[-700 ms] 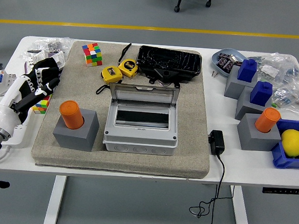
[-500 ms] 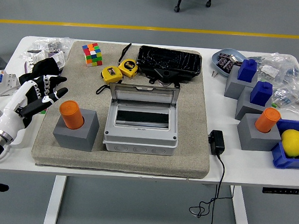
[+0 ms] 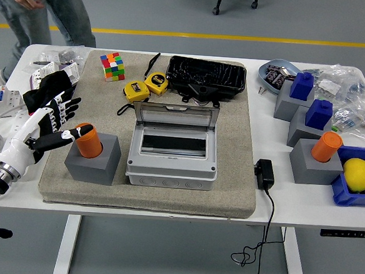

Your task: Fetch the battery,place it into the box,close the lid of the box

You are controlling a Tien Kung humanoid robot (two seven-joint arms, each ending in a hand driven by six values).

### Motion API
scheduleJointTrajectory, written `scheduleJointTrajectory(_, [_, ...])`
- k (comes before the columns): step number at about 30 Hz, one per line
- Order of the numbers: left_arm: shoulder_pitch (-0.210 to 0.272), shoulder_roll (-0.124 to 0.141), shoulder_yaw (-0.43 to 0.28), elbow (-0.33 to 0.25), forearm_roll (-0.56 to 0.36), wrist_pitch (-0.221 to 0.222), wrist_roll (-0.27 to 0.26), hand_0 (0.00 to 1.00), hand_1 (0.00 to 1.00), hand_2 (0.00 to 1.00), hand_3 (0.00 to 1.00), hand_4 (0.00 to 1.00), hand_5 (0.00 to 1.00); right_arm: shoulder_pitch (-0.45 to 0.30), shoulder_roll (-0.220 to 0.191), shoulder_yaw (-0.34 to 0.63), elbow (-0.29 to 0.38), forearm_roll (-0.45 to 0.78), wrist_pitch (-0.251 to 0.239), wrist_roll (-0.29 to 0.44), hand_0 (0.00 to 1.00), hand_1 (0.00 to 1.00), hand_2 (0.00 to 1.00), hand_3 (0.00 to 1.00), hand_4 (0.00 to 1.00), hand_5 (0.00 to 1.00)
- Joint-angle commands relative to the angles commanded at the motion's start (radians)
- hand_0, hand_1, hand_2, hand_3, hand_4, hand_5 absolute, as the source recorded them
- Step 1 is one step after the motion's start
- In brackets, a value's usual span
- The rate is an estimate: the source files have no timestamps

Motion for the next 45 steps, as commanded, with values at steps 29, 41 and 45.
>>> scheduleJointTrajectory(29, [0.010, -0.035, 0.041, 0.005, -0.004, 0.039, -0.016, 0.998, 0.998, 0.978, 0.946, 0.998, 0.167, 0.000, 0.003, 0.006, 0.000, -0.004, 0.001, 0.000, 0.809, 0.803, 0.769, 0.786, 0.998, 0.998])
scheduleJointTrajectory(41, [0.005, -0.065, 0.050, 0.026, -0.007, 0.063, -0.024, 0.933, 0.936, 0.855, 0.793, 0.998, 0.125, 0.002, 0.009, 0.012, 0.000, -0.004, 0.002, 0.000, 0.809, 0.803, 0.769, 0.786, 0.998, 0.998])
scheduleJointTrajectory(45, [0.002, -0.075, 0.056, 0.032, -0.008, 0.073, -0.027, 0.899, 0.874, 0.773, 0.736, 0.998, 0.111, 0.004, 0.010, 0.014, 0.000, -0.004, 0.002, 0.001, 0.810, 0.803, 0.768, 0.786, 0.998, 0.998])
